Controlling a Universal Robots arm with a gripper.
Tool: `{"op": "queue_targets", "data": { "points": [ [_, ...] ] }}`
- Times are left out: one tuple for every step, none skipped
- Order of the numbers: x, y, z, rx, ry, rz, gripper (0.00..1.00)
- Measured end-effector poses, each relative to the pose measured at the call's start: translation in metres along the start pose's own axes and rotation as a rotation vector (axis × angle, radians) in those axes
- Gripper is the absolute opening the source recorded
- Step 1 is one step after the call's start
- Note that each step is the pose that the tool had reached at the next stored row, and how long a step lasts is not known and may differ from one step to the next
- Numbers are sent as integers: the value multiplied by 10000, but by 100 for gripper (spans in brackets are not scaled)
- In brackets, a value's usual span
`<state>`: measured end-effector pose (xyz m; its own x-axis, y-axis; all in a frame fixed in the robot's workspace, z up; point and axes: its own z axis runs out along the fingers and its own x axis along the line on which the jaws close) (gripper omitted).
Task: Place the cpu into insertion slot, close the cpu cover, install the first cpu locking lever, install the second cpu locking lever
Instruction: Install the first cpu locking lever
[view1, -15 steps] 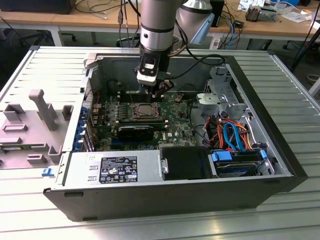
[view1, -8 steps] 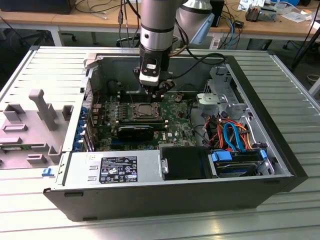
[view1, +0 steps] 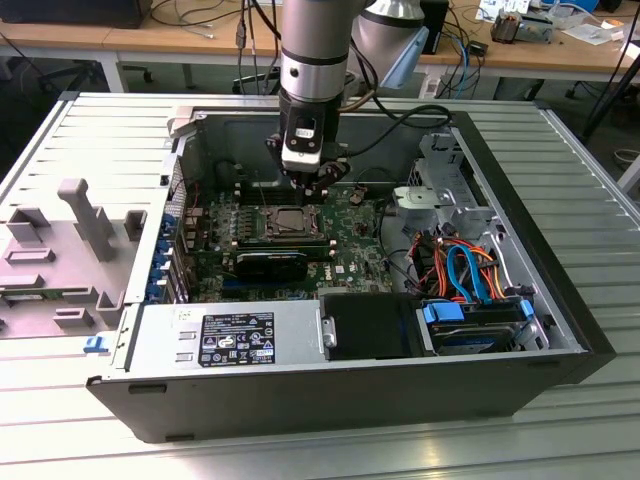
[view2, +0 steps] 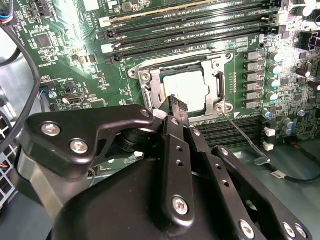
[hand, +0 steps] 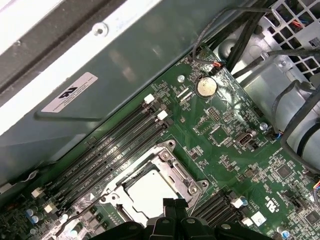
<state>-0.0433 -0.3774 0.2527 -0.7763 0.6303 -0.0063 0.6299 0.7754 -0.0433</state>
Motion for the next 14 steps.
{"op": "queue_targets", "data": {
  "points": [
    [0, 0, 0, 0, -2, -46, 11],
    [0, 0, 0, -1, -4, -88, 11],
    [0, 0, 0, -1, -6, -146, 11],
    [0, 0, 0, -1, -8, -192, 11],
    [0, 0, 0, -2, -14, -306, 11],
    [0, 0, 0, -3, -16, -365, 11],
    [0, 0, 0, -2, -18, -403, 11],
    [0, 0, 0, -3, -20, -462, 11],
    [0, 0, 0, -3, -22, -501, 11],
    [0, 0, 0, -5, -35, -806, 11],
    [0, 0, 0, -7, -46, -1053, 11],
    [0, 0, 0, -8, -51, -1179, 11],
    [0, 0, 0, -8, -57, -1298, 11],
    [0, 0, 0, -9, -60, -1373, 11]
  ]
}}
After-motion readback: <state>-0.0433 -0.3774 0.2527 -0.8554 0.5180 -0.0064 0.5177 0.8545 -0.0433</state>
